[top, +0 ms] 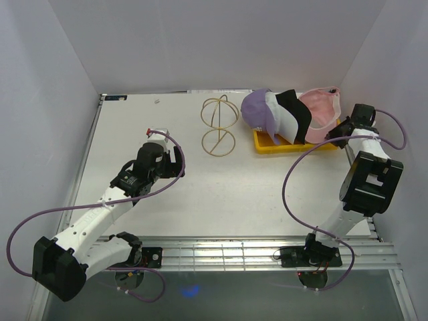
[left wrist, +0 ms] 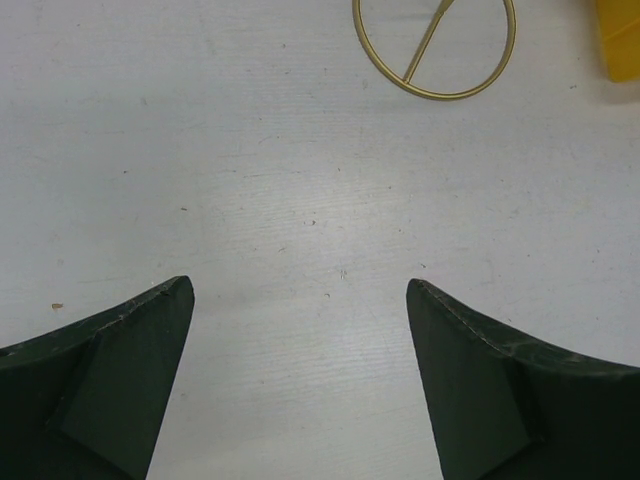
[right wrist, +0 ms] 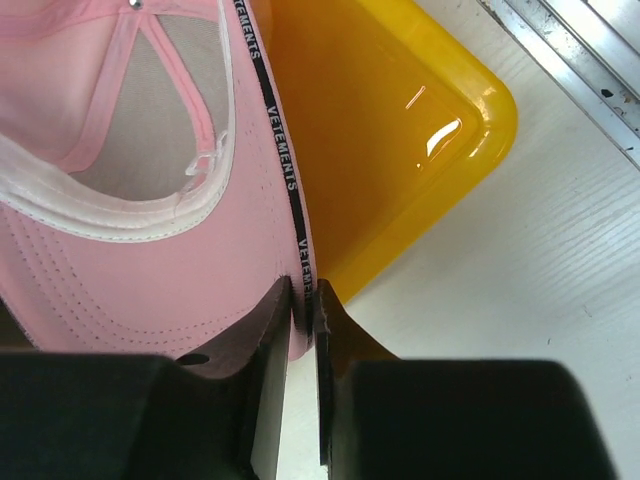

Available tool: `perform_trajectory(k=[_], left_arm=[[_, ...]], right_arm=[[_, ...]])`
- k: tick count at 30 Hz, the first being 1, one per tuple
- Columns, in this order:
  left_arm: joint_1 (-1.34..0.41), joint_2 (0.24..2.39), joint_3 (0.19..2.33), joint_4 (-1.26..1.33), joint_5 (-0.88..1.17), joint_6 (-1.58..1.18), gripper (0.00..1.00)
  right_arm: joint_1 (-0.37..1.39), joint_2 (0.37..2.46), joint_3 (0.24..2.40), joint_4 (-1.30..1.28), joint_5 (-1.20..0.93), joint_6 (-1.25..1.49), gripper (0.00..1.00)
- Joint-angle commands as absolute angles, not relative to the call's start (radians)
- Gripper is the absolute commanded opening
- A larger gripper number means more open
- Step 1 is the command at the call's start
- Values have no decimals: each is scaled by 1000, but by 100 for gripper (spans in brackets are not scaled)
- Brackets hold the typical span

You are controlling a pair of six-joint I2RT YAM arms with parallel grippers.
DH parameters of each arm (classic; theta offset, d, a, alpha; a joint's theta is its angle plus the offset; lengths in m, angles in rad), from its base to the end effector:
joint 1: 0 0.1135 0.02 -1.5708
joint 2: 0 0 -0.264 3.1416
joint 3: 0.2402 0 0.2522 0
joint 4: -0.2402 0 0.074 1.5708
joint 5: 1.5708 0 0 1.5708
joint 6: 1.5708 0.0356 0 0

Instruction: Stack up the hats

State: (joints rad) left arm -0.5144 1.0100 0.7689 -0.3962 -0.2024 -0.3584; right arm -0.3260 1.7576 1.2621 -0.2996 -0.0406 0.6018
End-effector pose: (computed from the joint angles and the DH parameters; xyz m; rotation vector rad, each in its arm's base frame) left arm 0.1944 -0.1017 0.2721 0.0593 2.2050 -0.2664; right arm 0.3697 -0.1235 0.2310 1.0439 2.1305 0.1809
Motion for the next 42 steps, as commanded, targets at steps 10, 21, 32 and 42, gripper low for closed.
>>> perform_trajectory(k=[10, 21, 32, 42], left_arm=[[-515, 1006, 805, -402, -198, -348, 98], [-515, 960, 790, -361, -138, -333, 98], [-517, 991, 960, -258, 87, -356, 98], [-526, 1226, 1339, -253, 164, -365, 98]], right_arm=[[-316, 1597, 1419, -359, 89, 574, 8], [-299, 1488, 1612, -454, 201, 492, 8], [-266, 1361, 1695, -514, 126, 445, 8], [56, 1333, 1835, -611, 218, 333, 8]])
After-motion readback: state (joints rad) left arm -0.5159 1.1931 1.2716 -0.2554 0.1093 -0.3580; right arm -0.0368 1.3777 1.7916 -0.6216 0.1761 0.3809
